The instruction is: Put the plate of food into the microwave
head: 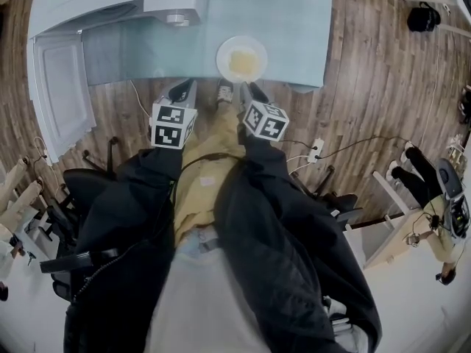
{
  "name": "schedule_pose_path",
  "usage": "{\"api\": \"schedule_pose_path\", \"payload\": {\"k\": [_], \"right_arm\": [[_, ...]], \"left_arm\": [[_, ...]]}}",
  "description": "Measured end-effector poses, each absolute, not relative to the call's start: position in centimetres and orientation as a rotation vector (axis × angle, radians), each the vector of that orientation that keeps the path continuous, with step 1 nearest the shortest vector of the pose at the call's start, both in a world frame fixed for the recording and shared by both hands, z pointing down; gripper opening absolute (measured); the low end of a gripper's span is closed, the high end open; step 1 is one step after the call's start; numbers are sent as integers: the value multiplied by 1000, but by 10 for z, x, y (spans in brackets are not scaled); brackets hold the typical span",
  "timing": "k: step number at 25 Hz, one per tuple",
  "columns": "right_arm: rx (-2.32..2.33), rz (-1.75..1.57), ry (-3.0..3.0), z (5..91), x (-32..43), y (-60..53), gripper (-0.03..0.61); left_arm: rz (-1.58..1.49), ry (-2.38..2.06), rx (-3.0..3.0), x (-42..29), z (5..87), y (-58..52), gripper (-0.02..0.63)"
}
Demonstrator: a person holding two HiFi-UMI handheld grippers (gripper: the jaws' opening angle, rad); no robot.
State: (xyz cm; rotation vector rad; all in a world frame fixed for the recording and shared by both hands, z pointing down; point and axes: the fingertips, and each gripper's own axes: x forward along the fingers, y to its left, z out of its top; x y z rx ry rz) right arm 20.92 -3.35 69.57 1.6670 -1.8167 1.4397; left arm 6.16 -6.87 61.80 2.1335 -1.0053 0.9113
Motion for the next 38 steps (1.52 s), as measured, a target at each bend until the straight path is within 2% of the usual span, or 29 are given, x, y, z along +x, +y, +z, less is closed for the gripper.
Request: {"api": "schedule_pose_path", "payload": {"k": [10, 17, 25, 38], "right_arm": [[1720, 1713, -1799, 714, 212, -30, 106], [1690, 2048, -1843, 720, 197, -41, 109], [1677, 2471, -1901, 713, 197, -42, 24], [1536, 2455, -2106, 690, 179, -43, 12]], "left_arm": [[936, -989, 2108, 59, 629, -67, -3], [947, -986, 2097, 54, 632, -65, -3], [960, -979, 2084, 51, 636, -59, -3], [939, -1010, 2074, 35, 635, -53, -3]]}}
